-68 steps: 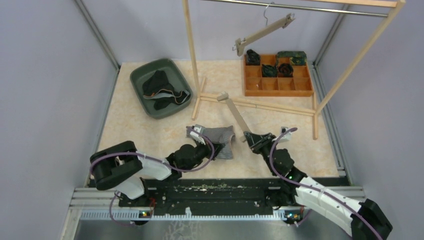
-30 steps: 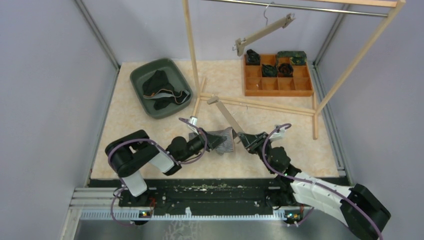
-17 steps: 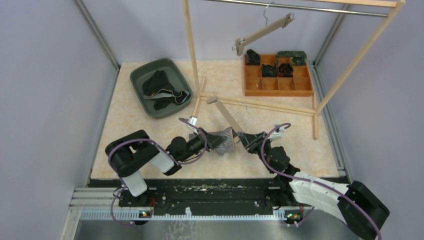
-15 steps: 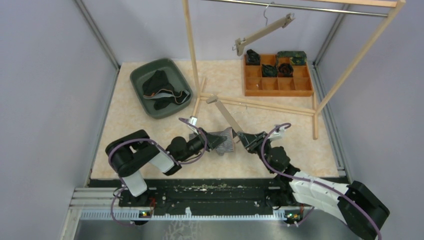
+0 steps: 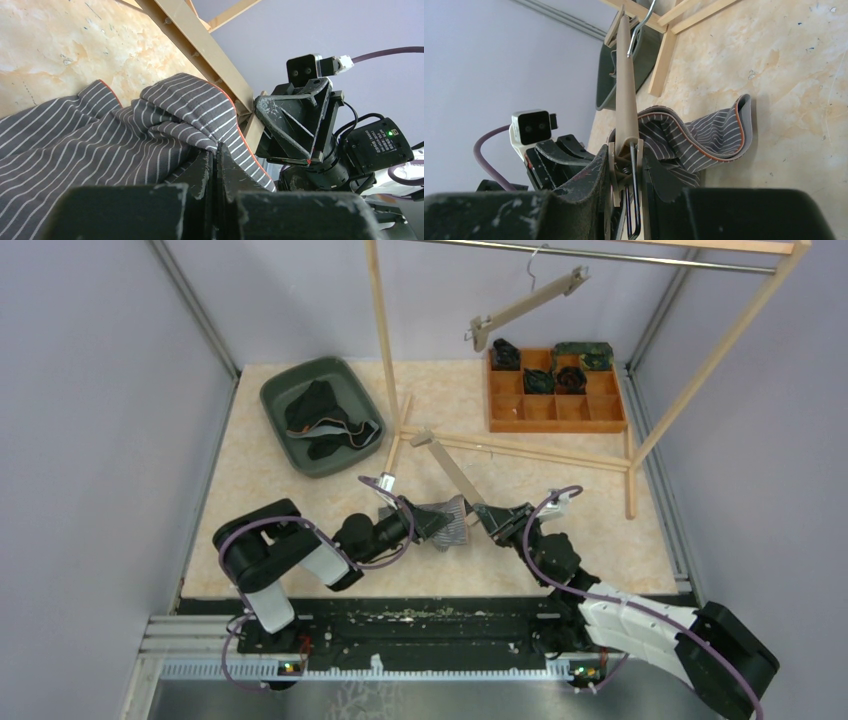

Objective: Clip the underwear to the hanger
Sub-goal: Clamp the underwear onto the hanger.

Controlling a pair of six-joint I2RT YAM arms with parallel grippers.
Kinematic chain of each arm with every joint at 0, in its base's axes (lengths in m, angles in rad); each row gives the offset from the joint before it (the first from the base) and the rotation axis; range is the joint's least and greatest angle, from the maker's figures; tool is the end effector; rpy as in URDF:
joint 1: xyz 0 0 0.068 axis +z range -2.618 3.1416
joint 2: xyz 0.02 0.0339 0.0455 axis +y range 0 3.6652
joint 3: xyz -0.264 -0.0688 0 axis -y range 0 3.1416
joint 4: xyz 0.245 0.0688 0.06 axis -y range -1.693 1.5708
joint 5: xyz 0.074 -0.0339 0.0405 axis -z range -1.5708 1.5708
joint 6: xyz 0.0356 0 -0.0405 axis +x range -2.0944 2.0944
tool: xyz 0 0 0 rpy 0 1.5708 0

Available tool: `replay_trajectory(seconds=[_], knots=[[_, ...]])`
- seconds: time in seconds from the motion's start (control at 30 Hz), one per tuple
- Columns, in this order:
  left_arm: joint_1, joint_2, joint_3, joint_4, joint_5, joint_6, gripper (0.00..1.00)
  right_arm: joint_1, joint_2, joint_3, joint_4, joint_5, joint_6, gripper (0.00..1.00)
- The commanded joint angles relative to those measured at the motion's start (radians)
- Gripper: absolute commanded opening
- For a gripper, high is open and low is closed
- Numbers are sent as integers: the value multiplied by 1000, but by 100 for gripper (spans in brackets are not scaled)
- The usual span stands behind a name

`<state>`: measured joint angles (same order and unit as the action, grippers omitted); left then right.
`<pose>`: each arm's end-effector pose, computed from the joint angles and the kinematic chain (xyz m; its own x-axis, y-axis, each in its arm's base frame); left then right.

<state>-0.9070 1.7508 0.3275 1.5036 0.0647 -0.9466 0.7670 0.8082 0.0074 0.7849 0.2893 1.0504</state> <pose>0.1656 -0.2155 0.1485 -0.6411 -0.4946 -0.5868 0.5227 0.2784 -0.8058 0.1218 0.1033 0.1685 -0.4046 0.7650 -0.5011 -0.2187 0.4511 0.8653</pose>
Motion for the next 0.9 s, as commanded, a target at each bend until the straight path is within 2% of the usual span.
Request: replay_trajectory(seconds=[0.0, 0.4, 0.87], knots=[[8, 12, -4, 105, 12, -6, 0, -8, -1, -112, 88, -8, 6, 0], [15, 12, -10, 107, 17, -11, 0, -7, -7, -116, 93, -1, 7, 0], [22, 4, -25, 112, 23, -11, 0, -7, -112, -111, -19, 28, -8, 0]])
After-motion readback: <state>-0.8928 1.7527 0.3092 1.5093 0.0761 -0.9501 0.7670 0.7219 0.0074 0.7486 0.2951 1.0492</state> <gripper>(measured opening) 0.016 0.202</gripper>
